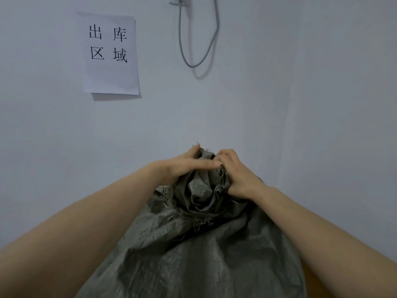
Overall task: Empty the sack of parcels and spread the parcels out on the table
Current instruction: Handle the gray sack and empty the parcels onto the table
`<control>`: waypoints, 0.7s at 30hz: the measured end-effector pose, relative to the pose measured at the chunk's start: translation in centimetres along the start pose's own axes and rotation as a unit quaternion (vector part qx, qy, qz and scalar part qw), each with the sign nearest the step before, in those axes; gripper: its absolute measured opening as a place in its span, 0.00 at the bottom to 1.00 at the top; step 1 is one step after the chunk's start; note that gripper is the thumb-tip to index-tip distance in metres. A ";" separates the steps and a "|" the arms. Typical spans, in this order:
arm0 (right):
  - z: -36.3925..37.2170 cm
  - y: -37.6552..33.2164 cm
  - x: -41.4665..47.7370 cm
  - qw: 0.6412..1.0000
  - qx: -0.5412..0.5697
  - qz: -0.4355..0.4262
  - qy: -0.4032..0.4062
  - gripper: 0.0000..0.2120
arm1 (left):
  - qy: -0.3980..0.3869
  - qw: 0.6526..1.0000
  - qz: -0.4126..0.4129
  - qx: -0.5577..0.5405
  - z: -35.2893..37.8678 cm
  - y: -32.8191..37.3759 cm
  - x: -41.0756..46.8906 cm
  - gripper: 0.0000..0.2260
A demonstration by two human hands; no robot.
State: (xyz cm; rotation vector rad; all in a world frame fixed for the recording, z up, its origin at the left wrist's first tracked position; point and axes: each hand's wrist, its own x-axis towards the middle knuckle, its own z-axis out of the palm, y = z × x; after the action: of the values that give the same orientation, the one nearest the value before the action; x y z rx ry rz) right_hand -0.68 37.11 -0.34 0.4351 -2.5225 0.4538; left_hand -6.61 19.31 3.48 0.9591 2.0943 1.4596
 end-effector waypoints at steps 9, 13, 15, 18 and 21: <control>1.4 -0.6 2.0 0.991 0.017 0.043 -0.126 0.61 | 0.013 0.990 0.014 0.137 0.0 -0.5 -1.4 0.28; 2.3 -1.5 2.6 0.988 -0.078 0.089 -0.098 0.51 | 0.085 0.990 0.018 0.112 -0.3 -1.1 -1.8 0.22; 2.7 -1.3 2.6 0.988 -0.093 0.095 -0.082 0.43 | 0.126 0.986 0.037 0.100 -0.9 -1.3 -2.2 0.24; 2.6 -0.2 2.3 0.982 -0.122 0.127 -0.074 0.27 | 0.109 0.982 -0.015 0.152 -3.3 -2.3 -2.6 0.45; 2.7 0.5 2.1 0.979 -0.114 0.160 -0.048 0.21 | 0.058 0.948 -0.089 0.299 -4.4 -4.8 -3.3 0.62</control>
State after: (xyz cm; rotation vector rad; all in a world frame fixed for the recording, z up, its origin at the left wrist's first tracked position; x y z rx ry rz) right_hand -3.77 36.08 -1.45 -0.0386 -2.7091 0.2583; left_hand -8.81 13.05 0.45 0.8604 2.7027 0.8112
